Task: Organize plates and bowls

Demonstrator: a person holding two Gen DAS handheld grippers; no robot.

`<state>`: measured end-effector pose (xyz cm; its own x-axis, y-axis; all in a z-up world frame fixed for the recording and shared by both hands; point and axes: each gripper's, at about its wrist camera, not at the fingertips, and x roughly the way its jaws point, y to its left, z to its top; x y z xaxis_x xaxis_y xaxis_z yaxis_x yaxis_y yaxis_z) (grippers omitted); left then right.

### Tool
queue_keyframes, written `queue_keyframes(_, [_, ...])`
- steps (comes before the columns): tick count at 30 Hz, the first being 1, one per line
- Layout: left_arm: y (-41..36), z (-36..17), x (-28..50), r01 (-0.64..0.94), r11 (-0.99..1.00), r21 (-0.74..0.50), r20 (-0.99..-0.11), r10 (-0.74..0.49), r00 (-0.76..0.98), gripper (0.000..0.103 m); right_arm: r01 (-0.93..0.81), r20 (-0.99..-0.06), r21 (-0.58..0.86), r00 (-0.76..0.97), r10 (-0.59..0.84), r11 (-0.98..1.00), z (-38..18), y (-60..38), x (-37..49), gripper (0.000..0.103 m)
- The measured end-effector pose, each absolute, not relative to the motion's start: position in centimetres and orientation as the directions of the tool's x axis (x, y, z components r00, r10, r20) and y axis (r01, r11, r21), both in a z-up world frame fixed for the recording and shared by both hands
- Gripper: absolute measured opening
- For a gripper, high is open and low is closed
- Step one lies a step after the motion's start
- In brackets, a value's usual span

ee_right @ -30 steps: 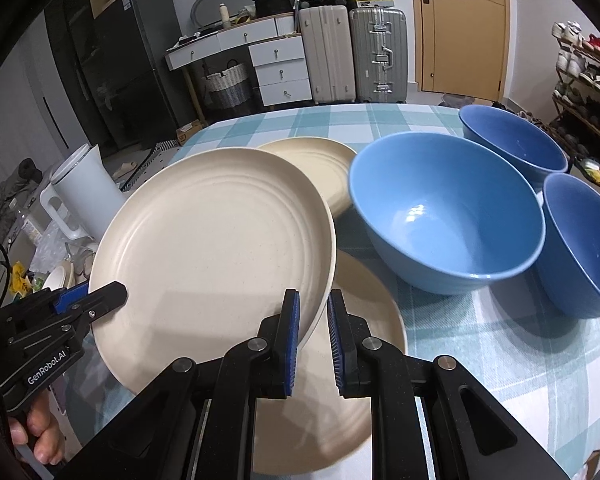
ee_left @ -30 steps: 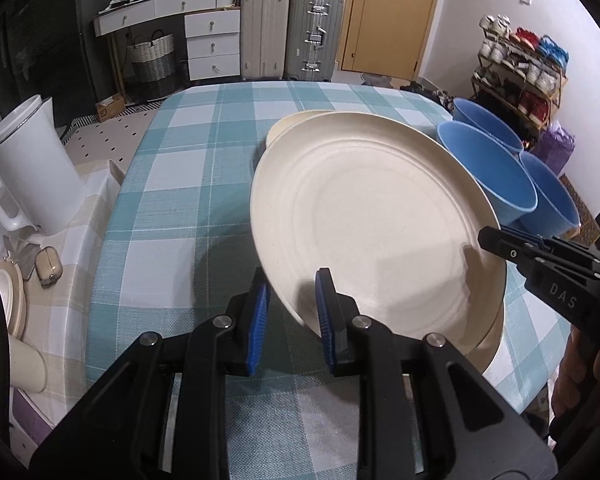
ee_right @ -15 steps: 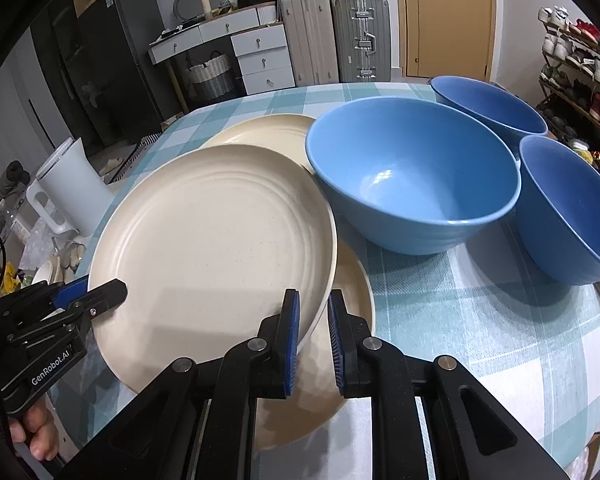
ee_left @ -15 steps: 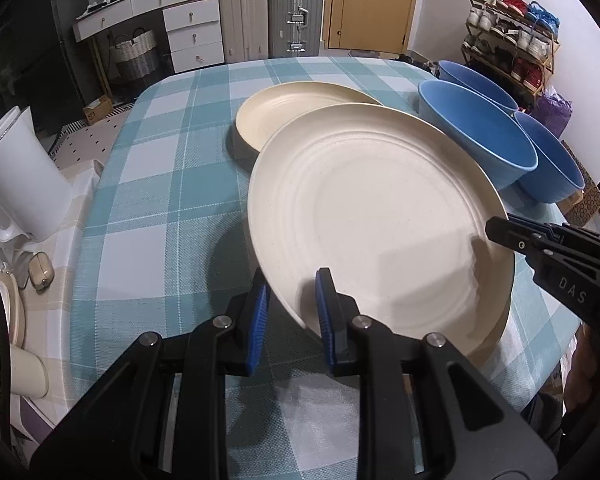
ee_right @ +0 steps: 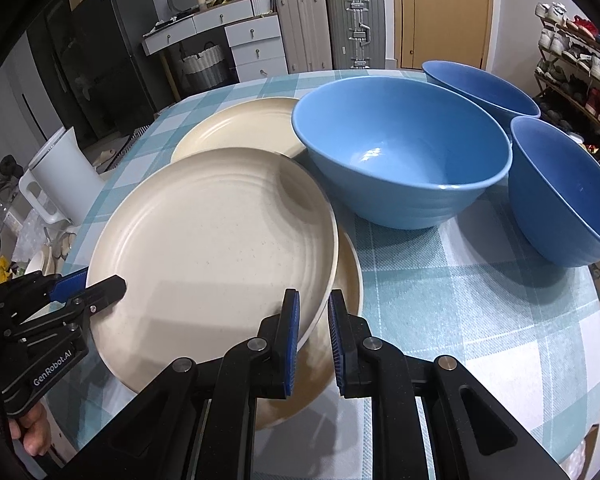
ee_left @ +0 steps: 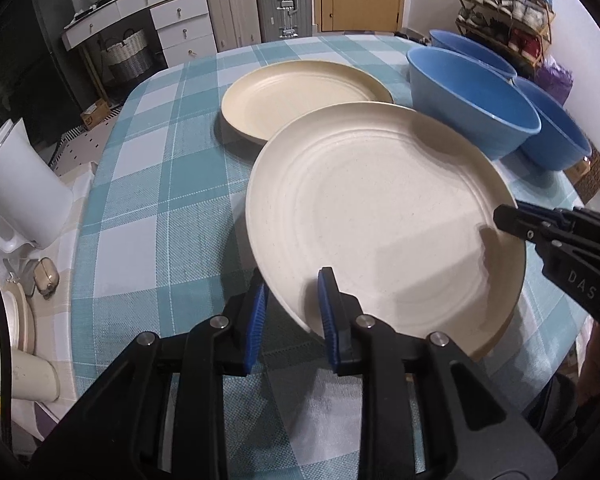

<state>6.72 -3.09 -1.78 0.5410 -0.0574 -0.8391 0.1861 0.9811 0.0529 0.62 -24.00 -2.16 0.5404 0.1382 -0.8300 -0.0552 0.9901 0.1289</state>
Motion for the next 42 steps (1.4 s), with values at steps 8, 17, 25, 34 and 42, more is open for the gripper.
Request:
queue_keyframes(8, [-4.1, -2.5, 6.7, 0.209, 0.974, 0.092, -0.845, -0.034, 0.534, 0.023, -0.040, -0.843, 0.105, 0.526, 0.110, 0.994, -2.7, -24.3, -0.1, 0.016])
queue_keyframes(17, [-4.8, -2.8, 6.4, 0.227, 0.965, 0.133, -0.852, -0.006, 0.524, 0.024, -0.046, -0.850, 0.066, 0.521, 0.080, 0.997, -2.9, -24.1, -0.7, 0.016])
queue_keyframes(25, [-5.5, -3.1, 6.0, 0.250, 0.955, 0.159, -0.858, 0.009, 0.513, 0.025, -0.041, -0.858, 0.042, 0.511, 0.057, 0.998, -3.1, -24.1, -1.3, 0.016])
queue_keyframes(34, [-5.9, -3.7, 5.9, 0.262, 0.949, 0.178, -0.869, 0.026, 0.493, 0.027, -0.046, -0.861, 0.029, 0.506, 0.048, 0.999, -3.5, -24.1, -1.3, 0.017])
queue_keyframes(42, [-5.9, -4.2, 5.9, 0.269, 0.944, 0.192, -0.869, 0.036, 0.494, 0.029, -0.049, -0.856, 0.012, 0.516, 0.035, 0.999, -3.7, -23.8, -1.3, 0.018])
